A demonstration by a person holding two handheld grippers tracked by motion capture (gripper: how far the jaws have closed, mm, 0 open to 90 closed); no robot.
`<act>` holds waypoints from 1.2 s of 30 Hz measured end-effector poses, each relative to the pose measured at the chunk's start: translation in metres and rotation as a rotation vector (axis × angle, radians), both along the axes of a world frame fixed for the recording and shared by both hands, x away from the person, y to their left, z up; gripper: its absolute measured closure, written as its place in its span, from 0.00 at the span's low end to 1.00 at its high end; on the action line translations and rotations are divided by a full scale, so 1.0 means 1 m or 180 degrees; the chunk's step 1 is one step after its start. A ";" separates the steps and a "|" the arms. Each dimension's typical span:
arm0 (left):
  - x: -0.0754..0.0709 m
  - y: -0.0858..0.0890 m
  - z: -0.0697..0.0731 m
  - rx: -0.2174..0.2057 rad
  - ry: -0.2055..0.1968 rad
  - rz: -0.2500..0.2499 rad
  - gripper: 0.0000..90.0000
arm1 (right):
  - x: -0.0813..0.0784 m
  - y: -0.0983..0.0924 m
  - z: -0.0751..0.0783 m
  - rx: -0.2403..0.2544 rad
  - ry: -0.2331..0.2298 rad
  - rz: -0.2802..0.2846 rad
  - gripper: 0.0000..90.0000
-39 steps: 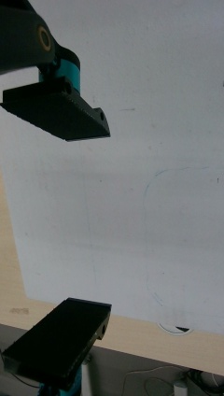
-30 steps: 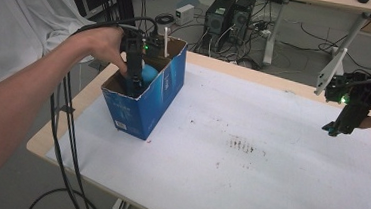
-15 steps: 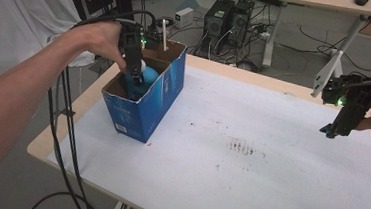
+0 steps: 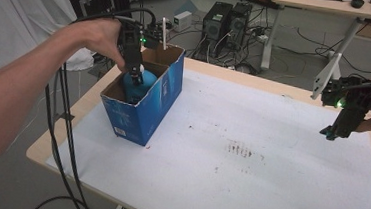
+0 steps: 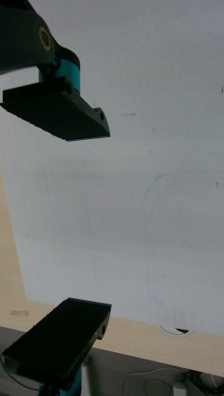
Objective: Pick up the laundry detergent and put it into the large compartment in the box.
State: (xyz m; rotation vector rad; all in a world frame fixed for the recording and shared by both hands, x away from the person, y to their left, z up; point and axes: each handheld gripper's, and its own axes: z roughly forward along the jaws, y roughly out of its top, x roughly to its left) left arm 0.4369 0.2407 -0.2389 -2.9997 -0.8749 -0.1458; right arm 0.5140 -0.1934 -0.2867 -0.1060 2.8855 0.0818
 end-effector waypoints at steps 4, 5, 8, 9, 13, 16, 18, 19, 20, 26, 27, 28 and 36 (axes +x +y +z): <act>-0.002 -0.004 0.011 0.0004 -0.0039 0.0003 0.32 | 0.000 0.000 0.001 0.0001 0.0001 0.0004 0.14; -0.002 -0.005 0.014 0.0029 -0.0036 -0.0018 0.32 | 0.000 0.000 0.001 0.0001 0.0001 0.0004 0.14; -0.003 -0.010 0.022 0.0029 -0.0082 -0.0044 0.32 | 0.000 0.001 0.000 0.0012 -0.0002 0.0009 0.14; -0.003 -0.011 0.025 0.0047 -0.0086 -0.0076 0.32 | 0.000 0.001 0.000 0.0010 -0.0005 0.0026 0.14; -0.004 -0.018 0.034 0.0038 -0.0140 -0.0111 0.28 | -0.001 0.002 0.001 0.0005 -0.0003 0.0012 0.14; -0.004 -0.025 0.040 0.0038 -0.0134 -0.0172 0.28 | -0.001 0.002 0.002 0.0020 -0.0003 0.0025 0.14; -0.004 -0.032 0.043 0.0053 -0.0149 -0.0217 0.28 | -0.002 0.002 0.002 0.0020 -0.0017 0.0010 0.14; -0.004 -0.035 0.045 0.0063 -0.0158 -0.0245 0.28 | -0.002 0.002 0.002 0.0014 -0.0015 -0.0001 0.14; -0.004 -0.039 0.046 0.0058 -0.0157 -0.0277 0.28 | -0.002 0.002 0.002 0.0006 -0.0009 0.0003 0.14; -0.006 -0.070 0.053 0.0028 -0.0158 -0.0505 0.28 | -0.003 0.001 0.003 0.0016 -0.0014 -0.0007 0.14; -0.006 -0.076 0.054 0.0028 -0.0157 -0.0548 0.28 | -0.003 0.001 0.004 0.0014 -0.0017 -0.0013 0.14; -0.007 -0.083 0.055 0.0027 -0.0156 -0.0610 0.28 | -0.002 0.002 0.003 0.0024 -0.0025 0.0003 0.14; -0.016 -0.142 0.050 0.0015 -0.0208 -0.1080 0.26 | -0.004 0.006 0.006 0.0067 -0.0008 -0.0036 0.14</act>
